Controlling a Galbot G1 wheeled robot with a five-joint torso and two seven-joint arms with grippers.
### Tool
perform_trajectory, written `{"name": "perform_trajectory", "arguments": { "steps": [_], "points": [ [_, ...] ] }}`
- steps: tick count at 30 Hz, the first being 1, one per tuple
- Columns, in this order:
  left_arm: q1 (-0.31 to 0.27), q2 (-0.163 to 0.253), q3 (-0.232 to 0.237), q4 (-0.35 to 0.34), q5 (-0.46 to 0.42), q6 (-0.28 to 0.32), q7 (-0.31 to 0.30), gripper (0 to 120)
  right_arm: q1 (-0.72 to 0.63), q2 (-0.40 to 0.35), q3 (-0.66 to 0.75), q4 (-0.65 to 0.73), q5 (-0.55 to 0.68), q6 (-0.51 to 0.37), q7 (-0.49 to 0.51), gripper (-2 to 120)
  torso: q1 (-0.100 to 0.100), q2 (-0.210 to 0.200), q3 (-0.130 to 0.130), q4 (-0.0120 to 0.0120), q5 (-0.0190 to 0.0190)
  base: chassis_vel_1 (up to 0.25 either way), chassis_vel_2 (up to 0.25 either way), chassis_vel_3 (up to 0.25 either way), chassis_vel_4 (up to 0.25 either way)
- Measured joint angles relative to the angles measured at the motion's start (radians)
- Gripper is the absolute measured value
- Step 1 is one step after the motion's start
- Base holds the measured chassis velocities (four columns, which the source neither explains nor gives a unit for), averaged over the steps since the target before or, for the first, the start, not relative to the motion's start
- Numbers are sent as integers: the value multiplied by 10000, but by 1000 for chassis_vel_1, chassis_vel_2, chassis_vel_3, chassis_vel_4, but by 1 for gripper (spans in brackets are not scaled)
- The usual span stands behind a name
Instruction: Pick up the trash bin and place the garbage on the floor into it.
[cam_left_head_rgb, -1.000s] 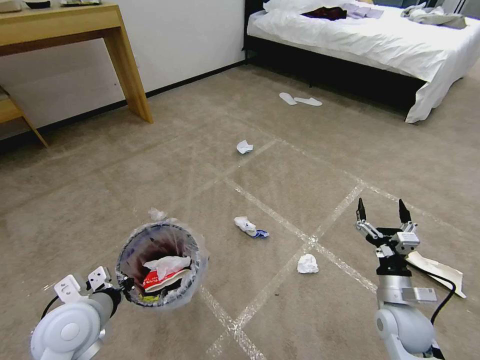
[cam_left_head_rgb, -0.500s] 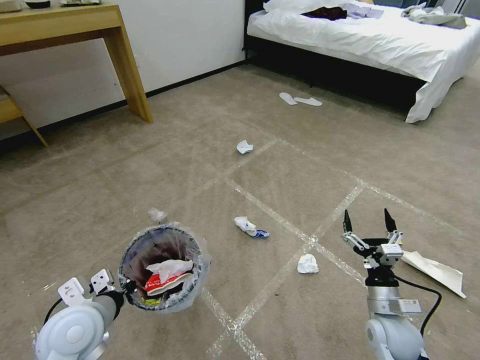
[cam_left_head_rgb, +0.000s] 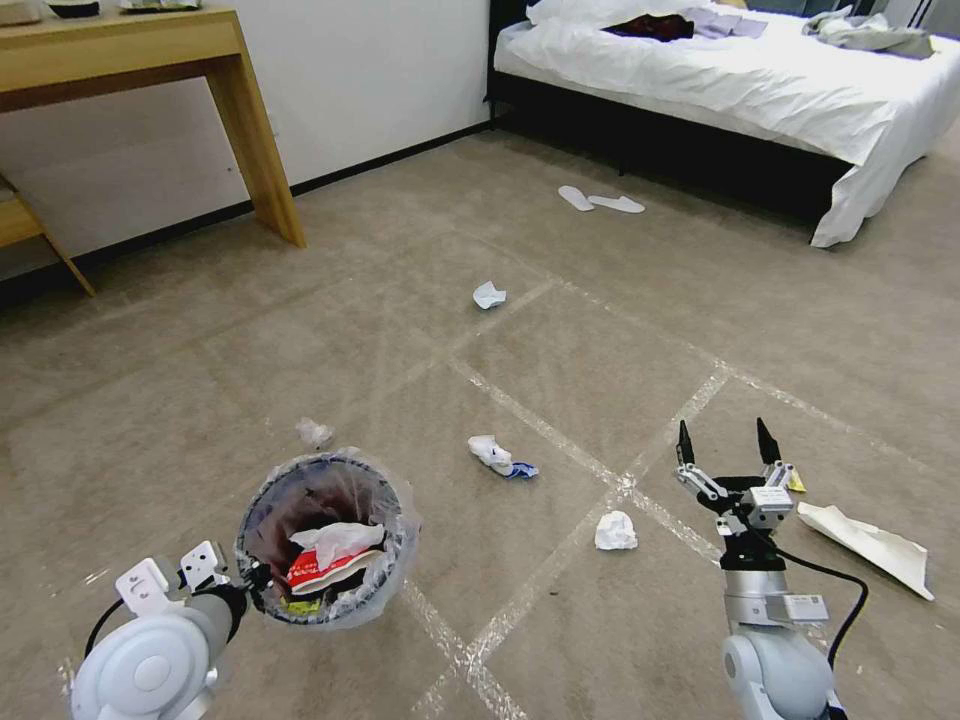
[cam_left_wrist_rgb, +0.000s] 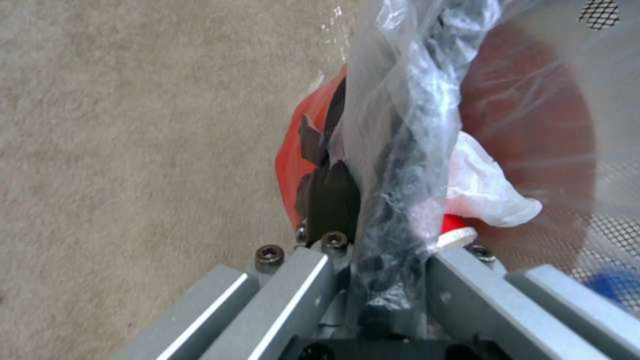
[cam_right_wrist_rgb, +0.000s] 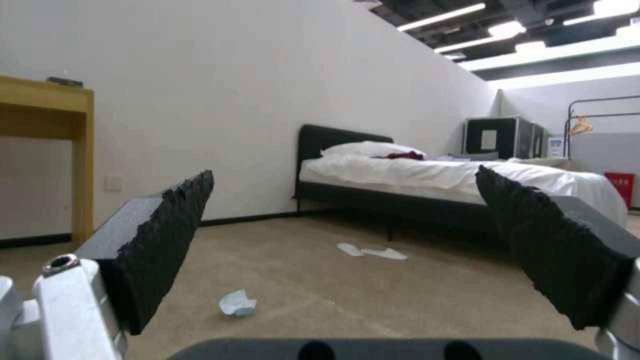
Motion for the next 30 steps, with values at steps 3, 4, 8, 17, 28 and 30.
{"name": "perform_trajectory", "arguments": {
  "steps": [3, 4, 8, 17, 28, 30],
  "points": [
    [-20, 16, 7, 15, 3, -10, 20, 0, 11, 28, -8, -43, -39, 17, -38, 100, 0, 0, 0, 0, 0, -88, 80, 69, -76],
    [-40, 16, 30, 36, 9, -14, 21, 0, 10, 37, -8, -56, -76, 18, -49, 100, 0, 0, 0, 0, 0, -90, 77, 79, -87],
    [-76, 11, 87, 80, 19, -16, 26, 0, 11, 54, -12, -76, -115, 22, -54, 100, 1, 0, 1, 0, -1, -89, 95, 89, -93],
    [-194, 76, 167, 218, 19, -28, 43, 0, 40, 120, -84, -182, -240, 72, -111, 100, 0, 0, 1, 0, 0, -69, 78, 70, -73],
    [-187, 104, 124, 219, -15, -52, 43, 0, 162, 112, -199, -329, -270, 79, -151, 100, 0, 0, 1, -1, 0, -84, 76, 75, -77],
    [-171, 99, 124, 207, -11, -53, 44, 0, 175, 103, -208, -338, -244, 79, -191, 100, 0, 0, 1, 0, 0, -104, 67, 98, -64]
  ]
}}
